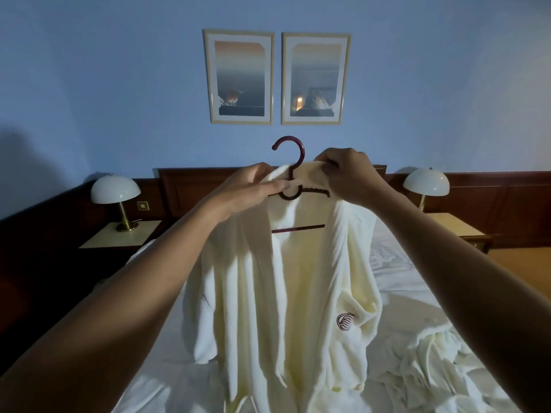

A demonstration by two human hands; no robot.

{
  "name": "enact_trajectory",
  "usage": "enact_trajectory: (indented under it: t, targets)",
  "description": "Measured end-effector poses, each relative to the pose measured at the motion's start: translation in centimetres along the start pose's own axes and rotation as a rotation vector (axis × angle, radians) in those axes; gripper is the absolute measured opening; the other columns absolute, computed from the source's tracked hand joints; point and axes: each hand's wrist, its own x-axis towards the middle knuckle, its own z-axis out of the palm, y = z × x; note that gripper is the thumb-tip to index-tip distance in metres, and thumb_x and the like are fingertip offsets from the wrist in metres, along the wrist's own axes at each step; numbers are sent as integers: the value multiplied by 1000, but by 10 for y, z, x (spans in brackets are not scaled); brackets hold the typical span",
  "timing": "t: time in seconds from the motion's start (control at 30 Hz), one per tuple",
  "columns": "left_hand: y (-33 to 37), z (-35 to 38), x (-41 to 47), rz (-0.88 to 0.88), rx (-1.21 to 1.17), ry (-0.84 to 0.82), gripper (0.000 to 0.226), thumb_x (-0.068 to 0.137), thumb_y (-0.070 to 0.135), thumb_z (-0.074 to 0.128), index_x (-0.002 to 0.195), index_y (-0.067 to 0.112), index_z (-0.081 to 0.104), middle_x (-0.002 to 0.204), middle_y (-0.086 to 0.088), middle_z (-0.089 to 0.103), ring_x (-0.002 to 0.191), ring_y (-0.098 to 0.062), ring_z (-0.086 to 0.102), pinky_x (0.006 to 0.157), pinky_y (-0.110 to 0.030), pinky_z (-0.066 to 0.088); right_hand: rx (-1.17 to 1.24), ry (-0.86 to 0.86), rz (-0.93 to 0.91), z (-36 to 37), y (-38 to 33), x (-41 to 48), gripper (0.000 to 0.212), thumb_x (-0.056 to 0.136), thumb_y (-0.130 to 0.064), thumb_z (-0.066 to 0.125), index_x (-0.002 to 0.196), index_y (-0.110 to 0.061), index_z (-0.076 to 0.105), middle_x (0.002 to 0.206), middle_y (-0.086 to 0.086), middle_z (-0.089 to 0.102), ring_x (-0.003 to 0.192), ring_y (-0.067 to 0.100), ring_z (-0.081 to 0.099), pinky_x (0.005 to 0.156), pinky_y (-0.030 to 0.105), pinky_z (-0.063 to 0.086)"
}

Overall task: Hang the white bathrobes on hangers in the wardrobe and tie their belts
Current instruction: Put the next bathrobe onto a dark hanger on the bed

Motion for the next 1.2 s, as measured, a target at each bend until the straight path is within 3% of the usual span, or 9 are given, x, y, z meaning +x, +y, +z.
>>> enact_trajectory:
  t: [0.17, 0.43, 0.5, 0.63, 0.77, 0.87, 1.03, 1.1, 1.2]
  targets:
    - [3, 24, 2, 57, 4, 61, 37, 95, 63, 59, 109, 31, 73, 90, 6, 75, 82, -2, 68, 74, -23, 49, 87, -5, -41, 15, -21, -5, 30, 100, -11, 45, 110, -19, 73, 98, 0, 71, 86, 14, 65, 64, 17, 49]
    - [14, 24, 14, 78, -13, 335, 24, 103, 32, 59, 108, 16, 76, 93, 10, 74, 79, 9, 65, 65, -3, 45, -34, 169, -247, 40, -11, -21, 34, 103, -48, 50, 112, -16, 54, 103, 0, 70, 80, 29, 67, 64, 39, 53]
    - [17, 16, 18, 104, 8, 414, 26, 103, 34, 58, 105, 15, 76, 95, 6, 77, 83, 1, 69, 71, -10, 51, -144, 186, -262, 46, 3, -24, 23, 96, -24, 64, 113, -18, 50, 101, 2, 59, 75, 32, 61, 60, 43, 52]
    - [7, -3, 25, 82, 88, 514, 32, 100, 39, 58, 98, 13, 75, 88, -3, 76, 84, -20, 70, 79, -39, 57, -208, 205, -60, 52, 42, -42, 47, 73, 11, 56, 114, -13, 53, 109, 9, 53, 88, 36, 57, 61, 35, 43]
    - [0, -2, 29, 47, 86, 560, 37, 103, 41, 54, 97, 9, 72, 93, -4, 76, 81, -14, 67, 71, -28, 50, -125, 307, 128, 52, 48, -52, 37, 70, 7, 52, 98, -16, 57, 99, 4, 55, 79, 29, 54, 62, 32, 38]
    - [6, -2, 38, 35, 28, 607, 37, 104, 40, 54, 97, 8, 71, 94, -3, 75, 78, -7, 65, 69, -21, 51, 78, 204, 49, 76, 8, -74, 34, 66, 5, 47, 88, -20, 49, 87, 1, 52, 73, 24, 49, 62, 36, 41]
    - [20, 0, 37, 97, 119, 516, 34, 103, 39, 57, 99, 8, 71, 79, 5, 64, 70, -8, 59, 66, -24, 47, 192, -119, -95, 90, 1, -91, 10, 87, -14, 60, 92, -22, 64, 87, -12, 61, 76, 1, 56, 70, 25, 43]
    - [18, 2, 34, 121, 144, 436, 32, 103, 39, 58, 98, 11, 73, 85, 3, 70, 74, -8, 65, 69, -25, 50, 154, 20, -69, 76, 6, -79, 17, 94, -40, 59, 89, -27, 69, 88, -13, 65, 77, 3, 58, 74, 29, 47]
    - [15, 9, 29, 130, 161, 315, 29, 103, 39, 57, 94, 16, 72, 86, 8, 72, 69, 5, 64, 62, -12, 44, 8, 281, -136, 58, -1, -55, 23, 93, -39, 61, 109, -23, 64, 107, -8, 61, 97, 13, 51, 86, 33, 44]
